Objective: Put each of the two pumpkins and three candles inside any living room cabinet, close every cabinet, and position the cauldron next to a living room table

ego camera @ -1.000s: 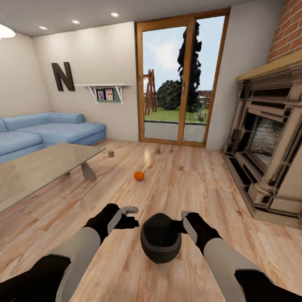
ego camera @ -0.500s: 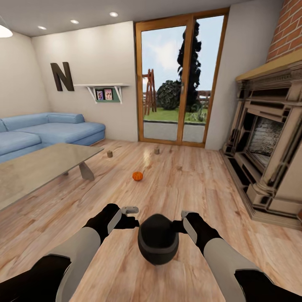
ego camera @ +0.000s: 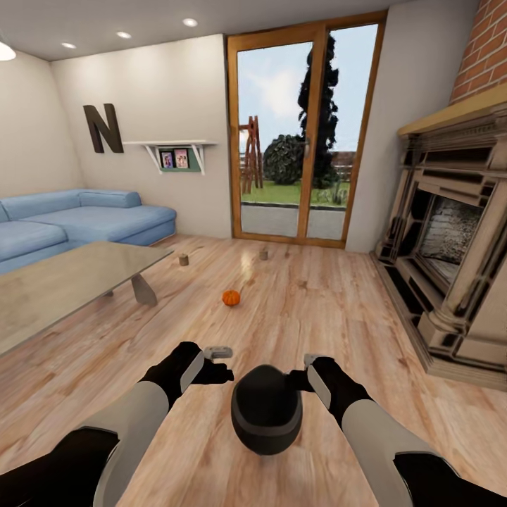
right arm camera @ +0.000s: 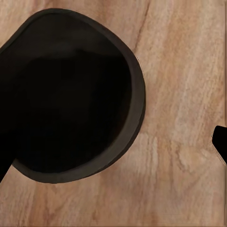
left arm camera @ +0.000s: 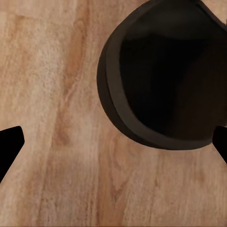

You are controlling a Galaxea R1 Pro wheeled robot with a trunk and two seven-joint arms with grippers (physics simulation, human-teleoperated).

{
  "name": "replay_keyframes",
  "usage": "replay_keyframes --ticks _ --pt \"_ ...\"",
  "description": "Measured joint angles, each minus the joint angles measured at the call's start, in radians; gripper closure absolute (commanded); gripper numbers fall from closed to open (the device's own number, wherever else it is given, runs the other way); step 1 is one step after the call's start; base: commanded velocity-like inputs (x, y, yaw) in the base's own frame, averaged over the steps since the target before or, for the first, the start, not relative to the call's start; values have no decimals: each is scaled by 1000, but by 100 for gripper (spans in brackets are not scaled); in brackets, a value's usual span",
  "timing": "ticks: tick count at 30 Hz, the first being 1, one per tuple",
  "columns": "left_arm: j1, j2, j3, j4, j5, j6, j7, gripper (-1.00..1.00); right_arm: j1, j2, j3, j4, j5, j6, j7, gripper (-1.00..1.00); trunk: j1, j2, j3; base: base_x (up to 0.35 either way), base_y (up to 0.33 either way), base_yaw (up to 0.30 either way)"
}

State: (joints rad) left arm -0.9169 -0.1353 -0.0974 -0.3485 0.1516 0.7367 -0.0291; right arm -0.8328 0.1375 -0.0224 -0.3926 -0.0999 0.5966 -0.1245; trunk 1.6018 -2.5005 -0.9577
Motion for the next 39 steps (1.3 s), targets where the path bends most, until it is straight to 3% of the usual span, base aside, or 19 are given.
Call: replay_keyframes --ticks 26,39 --pt "0 -1 -2 0 0 0 0 -100 1 5 0 0 0 0 0 -100 0 0 0 8 -127 0" --pt "1 0 -2 0 0 -4 1 -100 2 6 0 0 0 0 2 -100 0 0 0 0 -29 0"
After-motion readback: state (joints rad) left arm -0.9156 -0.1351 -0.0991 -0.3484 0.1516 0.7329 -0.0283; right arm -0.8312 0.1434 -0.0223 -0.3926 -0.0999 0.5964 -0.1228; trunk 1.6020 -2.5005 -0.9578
